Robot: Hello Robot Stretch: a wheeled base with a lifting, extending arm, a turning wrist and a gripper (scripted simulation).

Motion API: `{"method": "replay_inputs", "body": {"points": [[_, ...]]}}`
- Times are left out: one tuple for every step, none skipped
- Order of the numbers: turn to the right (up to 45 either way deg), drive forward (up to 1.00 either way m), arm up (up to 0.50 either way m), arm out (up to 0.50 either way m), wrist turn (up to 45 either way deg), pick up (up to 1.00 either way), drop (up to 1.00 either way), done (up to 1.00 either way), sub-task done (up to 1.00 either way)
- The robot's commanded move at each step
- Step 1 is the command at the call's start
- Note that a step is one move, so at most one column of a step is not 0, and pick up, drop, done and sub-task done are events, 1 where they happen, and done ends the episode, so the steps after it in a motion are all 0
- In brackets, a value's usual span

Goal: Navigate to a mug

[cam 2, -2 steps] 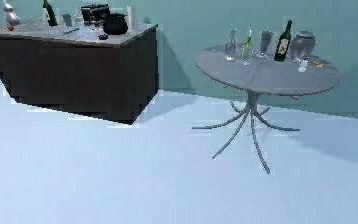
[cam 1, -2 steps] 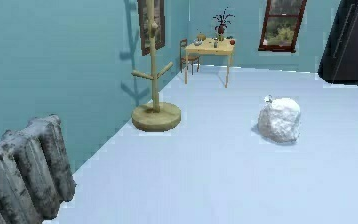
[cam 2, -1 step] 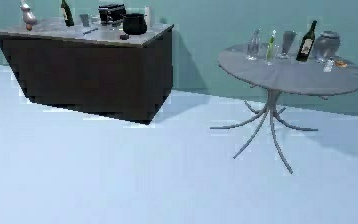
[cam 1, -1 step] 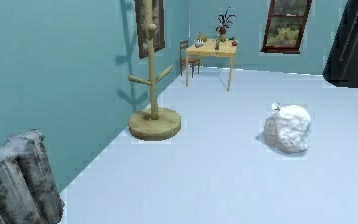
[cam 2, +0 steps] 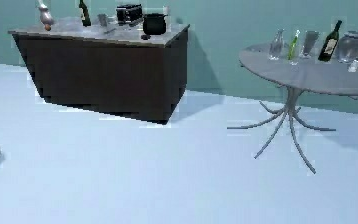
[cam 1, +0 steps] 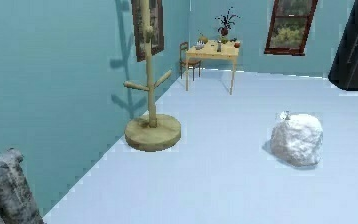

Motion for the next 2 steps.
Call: {"method": "replay_inputs", "body": {"points": [[9.0, 0.0, 0.0, 0.0, 0.0, 0.0, 0.0, 0.0, 0.0], [0.0, 1.0, 0.0, 0.0, 0.0, 0.0, 0.0, 0.0, 0.0]]}}
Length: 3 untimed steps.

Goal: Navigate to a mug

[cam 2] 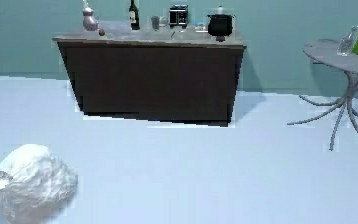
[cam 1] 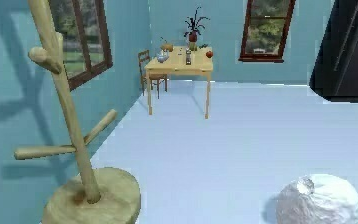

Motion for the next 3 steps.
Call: {"method": "replay_inputs", "body": {"points": [[6.0, 0.0, 0.0, 0.0, 0.0, 0.0, 0.0, 0.0, 0.0], [0.0, 0.65, 0.0, 0.0, 0.0, 0.0, 0.0, 0.0, 0.0], [0.0, 0.75, 0.0, 0.0, 0.0, 0.0, 0.0, 0.0, 0.0]]}}
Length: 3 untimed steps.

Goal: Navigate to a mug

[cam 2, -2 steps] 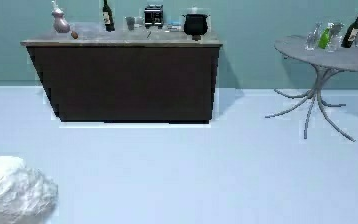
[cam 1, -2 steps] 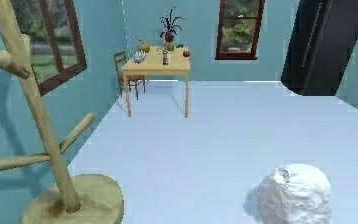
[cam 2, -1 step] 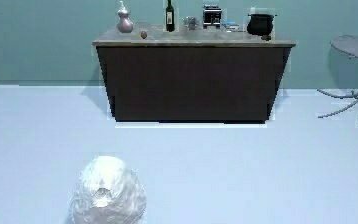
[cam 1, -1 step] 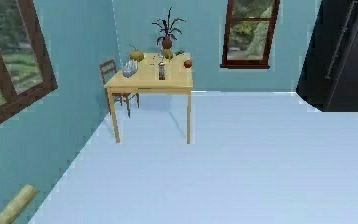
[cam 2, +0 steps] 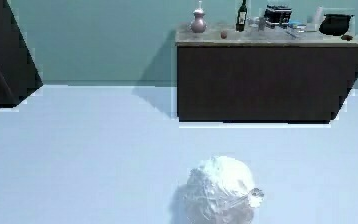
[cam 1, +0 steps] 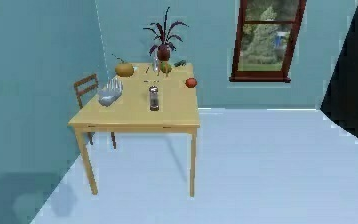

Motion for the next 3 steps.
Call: {"method": "replay_inputs", "body": {"points": [[30.0, 0.0, 0.0, 0.0, 0.0, 0.0, 0.0, 0.0, 0.0], [0.0, 1.0, 0.0, 0.0, 0.0, 0.0, 0.0, 0.0, 0.0], [3.0, 0.0, 0.0, 0.0, 0.0, 0.0, 0.0, 0.0, 0.0]]}}
